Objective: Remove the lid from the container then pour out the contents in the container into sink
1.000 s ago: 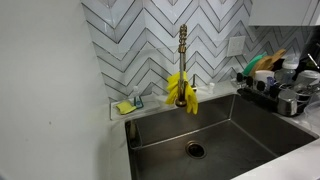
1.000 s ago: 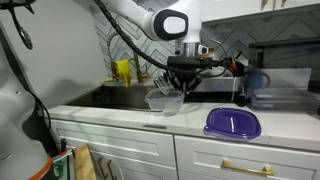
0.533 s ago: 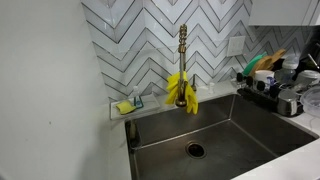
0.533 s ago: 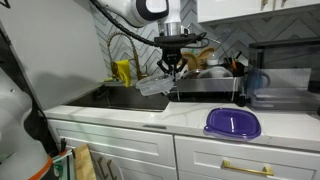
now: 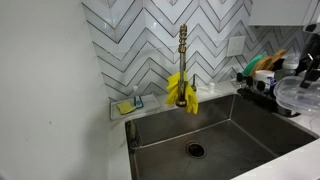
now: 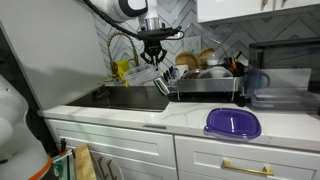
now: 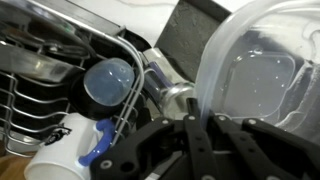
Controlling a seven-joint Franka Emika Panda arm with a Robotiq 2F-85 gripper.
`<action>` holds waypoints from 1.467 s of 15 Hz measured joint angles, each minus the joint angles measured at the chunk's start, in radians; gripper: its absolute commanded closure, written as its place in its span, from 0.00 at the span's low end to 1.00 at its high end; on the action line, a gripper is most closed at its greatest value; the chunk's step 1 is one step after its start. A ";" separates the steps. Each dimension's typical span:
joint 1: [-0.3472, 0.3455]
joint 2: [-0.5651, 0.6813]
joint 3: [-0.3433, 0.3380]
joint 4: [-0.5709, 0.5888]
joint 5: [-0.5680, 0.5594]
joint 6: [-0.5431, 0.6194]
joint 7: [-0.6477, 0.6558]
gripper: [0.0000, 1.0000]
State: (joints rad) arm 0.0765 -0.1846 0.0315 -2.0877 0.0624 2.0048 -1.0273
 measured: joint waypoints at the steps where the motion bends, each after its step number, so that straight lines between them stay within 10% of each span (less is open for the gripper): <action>1: 0.013 0.000 0.004 -0.002 0.013 0.007 0.000 0.95; 12: 0.040 -0.011 0.004 -0.014 0.172 0.129 -0.087 0.99; 22: 0.169 -0.105 -0.013 -0.118 0.580 0.447 -0.582 0.99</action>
State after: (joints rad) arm 0.2457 -0.2891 0.0185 -2.2060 0.6425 2.4515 -1.6097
